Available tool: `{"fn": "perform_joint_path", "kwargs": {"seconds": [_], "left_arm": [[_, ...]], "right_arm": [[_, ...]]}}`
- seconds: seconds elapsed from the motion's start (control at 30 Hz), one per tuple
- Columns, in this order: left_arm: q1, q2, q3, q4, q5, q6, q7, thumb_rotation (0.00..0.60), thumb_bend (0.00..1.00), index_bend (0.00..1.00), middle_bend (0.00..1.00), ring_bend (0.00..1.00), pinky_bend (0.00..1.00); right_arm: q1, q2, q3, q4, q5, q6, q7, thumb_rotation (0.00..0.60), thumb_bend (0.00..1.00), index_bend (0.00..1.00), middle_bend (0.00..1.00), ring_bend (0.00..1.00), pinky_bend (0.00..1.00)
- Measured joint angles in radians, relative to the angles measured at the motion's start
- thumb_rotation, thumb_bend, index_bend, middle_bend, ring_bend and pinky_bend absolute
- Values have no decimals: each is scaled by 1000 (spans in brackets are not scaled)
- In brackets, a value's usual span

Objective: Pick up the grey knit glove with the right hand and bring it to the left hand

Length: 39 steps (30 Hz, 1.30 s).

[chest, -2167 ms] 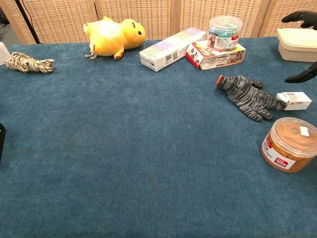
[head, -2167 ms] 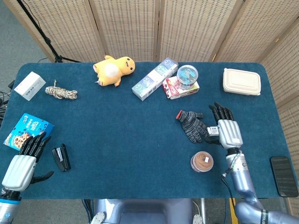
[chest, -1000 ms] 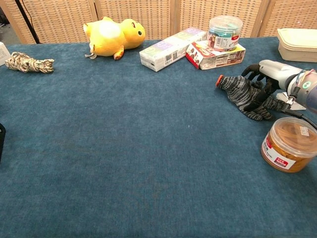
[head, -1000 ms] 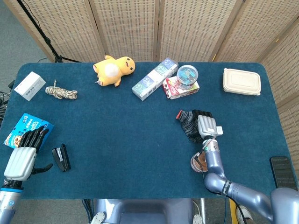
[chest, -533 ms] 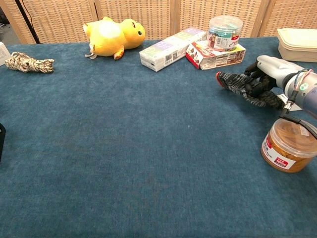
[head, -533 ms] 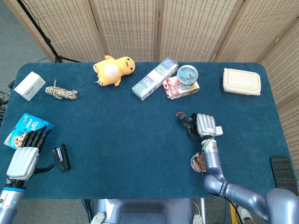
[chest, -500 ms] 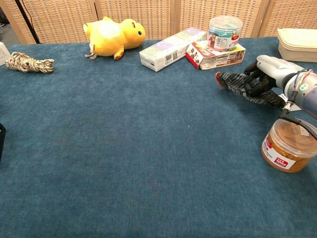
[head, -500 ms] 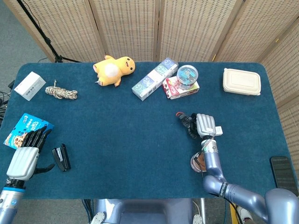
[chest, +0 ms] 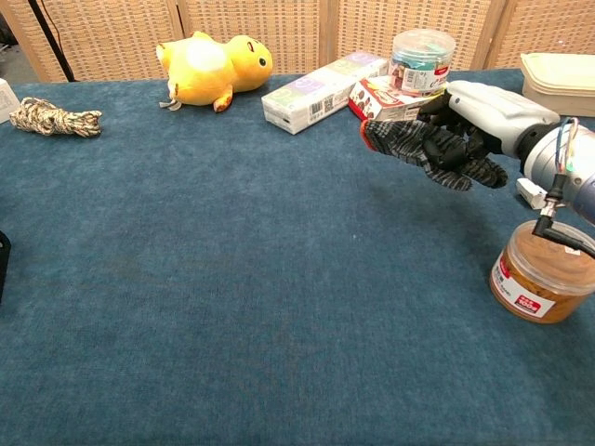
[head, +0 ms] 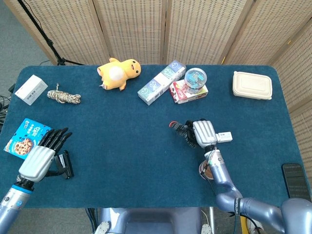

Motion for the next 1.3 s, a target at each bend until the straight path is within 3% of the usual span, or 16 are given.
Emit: {"fn": "perform_joint_path", "kwargs": {"seconds": [0.23,0.57,1.03,1.3], "left_arm": [[-157,45,15,52,144,-106,-269,600,4,0,0,0,0],[-385,54,25,113,220,-262,-532,600,0,0,0,0,0],[-547,85,31,57,183,-381,-699,600,0,0,0,0,0],[-591,107,30,-11,136,-445,-648,600,0,0,0,0,0]], "right_arm": [[24,20,-29,-45,-178,58,116,600,643,564,600,606,387],[47,-13,-14,-111,-227,105,163,600,643,566,600,605,374],[43,-85,-30,-89,-303,183,192,600,644,568,602,604,360],[46,-103,-23,-63,-295,176,203,600,643,568,602,600,352]]}}
